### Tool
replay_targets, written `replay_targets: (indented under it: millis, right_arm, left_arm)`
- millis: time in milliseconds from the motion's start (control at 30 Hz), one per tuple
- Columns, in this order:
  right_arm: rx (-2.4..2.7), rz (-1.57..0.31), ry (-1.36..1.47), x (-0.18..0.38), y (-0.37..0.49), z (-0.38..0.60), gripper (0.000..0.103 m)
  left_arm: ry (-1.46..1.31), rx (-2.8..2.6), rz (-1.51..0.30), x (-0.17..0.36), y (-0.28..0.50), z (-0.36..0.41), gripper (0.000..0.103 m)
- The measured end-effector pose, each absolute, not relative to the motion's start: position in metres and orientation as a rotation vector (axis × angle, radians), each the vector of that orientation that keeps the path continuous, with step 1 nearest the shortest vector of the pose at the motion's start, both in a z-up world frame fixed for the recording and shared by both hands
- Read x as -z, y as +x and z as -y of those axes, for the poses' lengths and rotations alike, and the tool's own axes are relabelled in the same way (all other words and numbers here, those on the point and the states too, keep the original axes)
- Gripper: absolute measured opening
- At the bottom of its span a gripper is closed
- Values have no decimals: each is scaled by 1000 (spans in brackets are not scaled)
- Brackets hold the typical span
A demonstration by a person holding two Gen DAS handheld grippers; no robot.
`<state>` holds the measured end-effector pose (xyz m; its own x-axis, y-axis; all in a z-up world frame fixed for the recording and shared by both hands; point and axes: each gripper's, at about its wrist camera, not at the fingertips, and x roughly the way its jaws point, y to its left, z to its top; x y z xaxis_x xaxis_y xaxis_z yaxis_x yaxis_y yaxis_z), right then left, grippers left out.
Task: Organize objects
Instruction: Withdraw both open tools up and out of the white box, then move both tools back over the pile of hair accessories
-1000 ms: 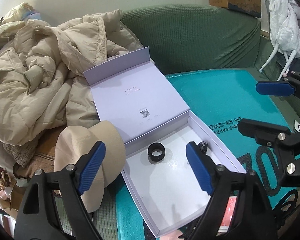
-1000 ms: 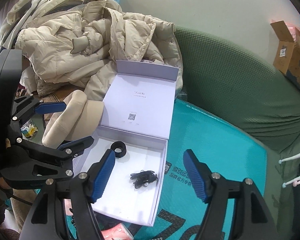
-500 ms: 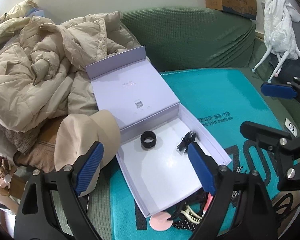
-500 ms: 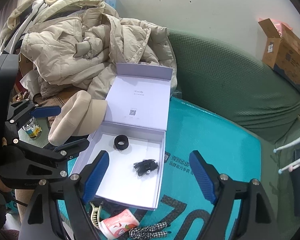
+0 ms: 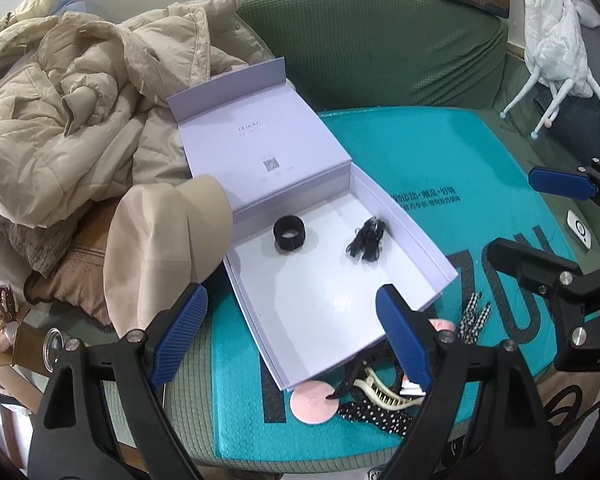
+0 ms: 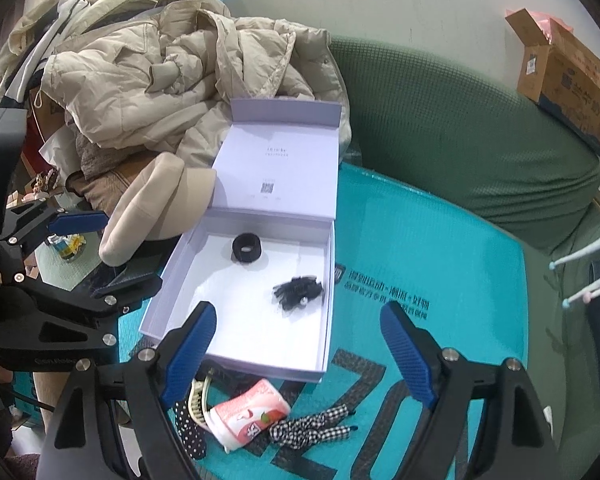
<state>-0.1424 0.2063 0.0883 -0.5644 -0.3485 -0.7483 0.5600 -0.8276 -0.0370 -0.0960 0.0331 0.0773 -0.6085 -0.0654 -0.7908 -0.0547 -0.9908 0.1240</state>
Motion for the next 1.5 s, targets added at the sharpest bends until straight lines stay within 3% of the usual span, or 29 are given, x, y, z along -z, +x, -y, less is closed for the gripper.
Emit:
replay_targets:
  millis: [733,1500]
  right_arm:
    - [2334,-438,1098,-59,-92,-207,85]
    - [2268,-382,1219,-10,-65,-216,85]
  left_arm:
    - [1510,2793,250,-47,-45,-45,86]
    - [1678,2718,145,14,-11,-34,86]
